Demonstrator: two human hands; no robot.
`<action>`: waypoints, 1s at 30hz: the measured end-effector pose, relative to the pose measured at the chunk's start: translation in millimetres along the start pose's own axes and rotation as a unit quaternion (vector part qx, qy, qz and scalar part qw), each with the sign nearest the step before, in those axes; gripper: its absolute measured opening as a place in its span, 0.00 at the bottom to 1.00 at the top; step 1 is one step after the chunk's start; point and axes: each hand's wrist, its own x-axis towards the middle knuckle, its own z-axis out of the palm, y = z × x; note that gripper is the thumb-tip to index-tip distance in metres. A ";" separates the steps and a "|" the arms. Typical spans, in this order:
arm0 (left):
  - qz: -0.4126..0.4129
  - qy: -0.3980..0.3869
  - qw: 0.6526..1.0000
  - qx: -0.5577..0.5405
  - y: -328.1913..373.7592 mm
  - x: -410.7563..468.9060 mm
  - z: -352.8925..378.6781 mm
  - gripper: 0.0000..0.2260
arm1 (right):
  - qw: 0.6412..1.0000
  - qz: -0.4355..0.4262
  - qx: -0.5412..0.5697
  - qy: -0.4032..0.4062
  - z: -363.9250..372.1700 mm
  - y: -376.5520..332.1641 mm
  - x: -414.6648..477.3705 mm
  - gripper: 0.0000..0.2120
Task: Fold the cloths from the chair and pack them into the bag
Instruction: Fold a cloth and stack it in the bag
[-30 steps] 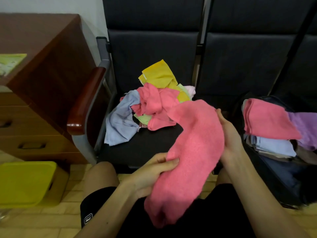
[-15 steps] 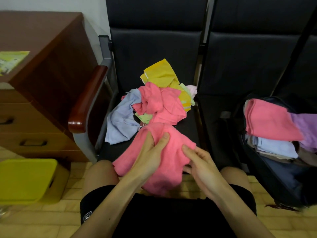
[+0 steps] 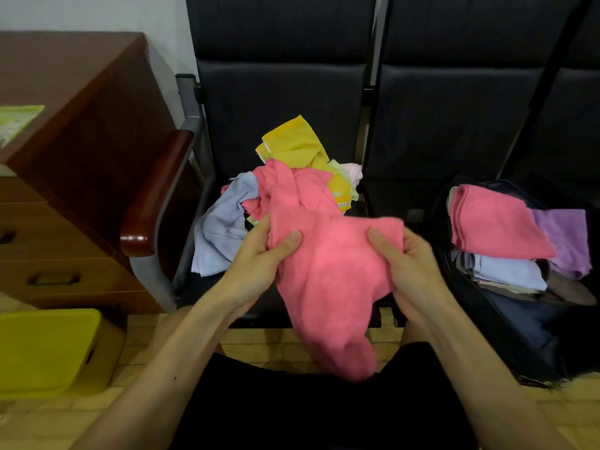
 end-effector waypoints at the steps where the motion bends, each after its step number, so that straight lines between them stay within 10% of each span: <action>1: 0.007 0.003 1.000 0.013 3.7 2.4 0.0 0.15 | 1.000 -0.017 -0.011 0.011 -4.2 -9.7 6.0 0.10; 7: -0.007 0.054 0.998 0.026 40.6 29.6 1.7 0.14 | 0.984 -0.054 -0.171 0.008 -3.5 -59.3 31.9 0.14; 13: 0.036 0.143 0.985 0.092 81.5 46.8 3.4 0.36 | 0.968 -0.122 -0.218 0.016 -0.6 -105.7 42.7 0.20; 21: 0.208 0.061 0.941 0.258 121.3 53.8 -9.0 0.24 | 0.843 -0.296 -0.448 -0.020 -5.0 -138.7 36.5 0.29; 30: 0.244 0.105 0.932 0.248 112.2 56.7 -3.0 0.08 | 0.817 -0.341 -0.462 0.059 -1.6 -117.2 33.0 0.21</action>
